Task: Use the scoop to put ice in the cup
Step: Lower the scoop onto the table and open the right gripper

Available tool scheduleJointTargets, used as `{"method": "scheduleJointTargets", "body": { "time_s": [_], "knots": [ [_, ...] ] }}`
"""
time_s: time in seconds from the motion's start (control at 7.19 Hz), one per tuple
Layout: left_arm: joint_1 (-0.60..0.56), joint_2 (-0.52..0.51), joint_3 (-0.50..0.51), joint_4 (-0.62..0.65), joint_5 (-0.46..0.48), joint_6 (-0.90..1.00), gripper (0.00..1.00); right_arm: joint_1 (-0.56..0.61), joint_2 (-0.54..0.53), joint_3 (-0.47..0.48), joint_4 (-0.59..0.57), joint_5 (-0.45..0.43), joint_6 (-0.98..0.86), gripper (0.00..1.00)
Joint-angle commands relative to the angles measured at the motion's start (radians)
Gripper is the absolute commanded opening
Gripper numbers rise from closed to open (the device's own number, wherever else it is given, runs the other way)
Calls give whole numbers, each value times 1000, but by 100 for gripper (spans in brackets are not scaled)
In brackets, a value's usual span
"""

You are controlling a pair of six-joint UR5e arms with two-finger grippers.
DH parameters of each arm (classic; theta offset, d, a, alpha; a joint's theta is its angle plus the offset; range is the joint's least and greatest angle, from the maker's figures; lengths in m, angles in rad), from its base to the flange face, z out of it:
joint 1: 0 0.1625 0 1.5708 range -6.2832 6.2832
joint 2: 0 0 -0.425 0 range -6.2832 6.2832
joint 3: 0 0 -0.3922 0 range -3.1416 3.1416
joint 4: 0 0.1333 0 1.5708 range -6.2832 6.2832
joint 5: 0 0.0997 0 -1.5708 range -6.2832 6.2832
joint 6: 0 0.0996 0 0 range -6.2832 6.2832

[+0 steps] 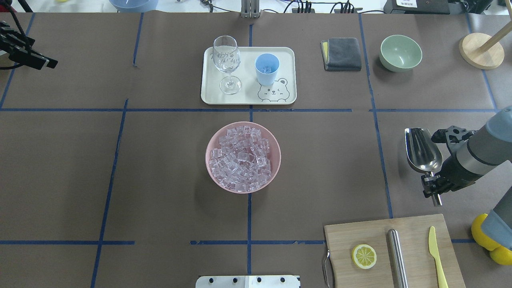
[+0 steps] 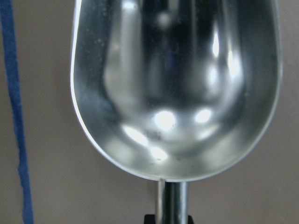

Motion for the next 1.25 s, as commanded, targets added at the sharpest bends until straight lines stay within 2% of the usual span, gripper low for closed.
{"method": "scheduleJointTargets", "body": {
  "time_s": [0.0,0.14,0.28,0.42,0.56,1.11],
  "knots": [
    [1,-1,2,1,0,-1,100,-9,15,-13,0,-11,8,1],
    [1,-1,7,0,0,1,100,-9,15,-16,0,-11,5,45],
    [1,-8,10,1,0,1,100,-7,13,-16,2,-18,9,99],
    [1,-8,10,0,0,1,100,-7,12,-17,2,-62,6,100],
    [2,-8,10,1,0,1,100,0,15,-7,17,-71,6,100],
    [1,-2,13,6,0,1,100,282,5,101,32,-51,-11,100]
  ]
}}
